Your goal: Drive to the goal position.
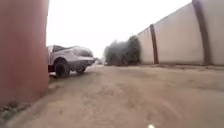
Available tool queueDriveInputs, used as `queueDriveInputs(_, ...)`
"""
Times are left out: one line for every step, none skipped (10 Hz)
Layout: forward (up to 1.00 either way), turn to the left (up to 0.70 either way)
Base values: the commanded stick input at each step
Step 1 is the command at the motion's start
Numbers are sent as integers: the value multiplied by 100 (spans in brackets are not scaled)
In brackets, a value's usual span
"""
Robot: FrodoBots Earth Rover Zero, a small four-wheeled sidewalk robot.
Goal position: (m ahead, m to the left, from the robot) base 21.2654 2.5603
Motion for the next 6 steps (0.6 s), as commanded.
queueDriveInputs(50, 0)
queueDriveInputs(50, 0)
queueDriveInputs(50, 0)
queueDriveInputs(50, 0)
queueDriveInputs(50, 0)
queueDriveInputs(50, 0)
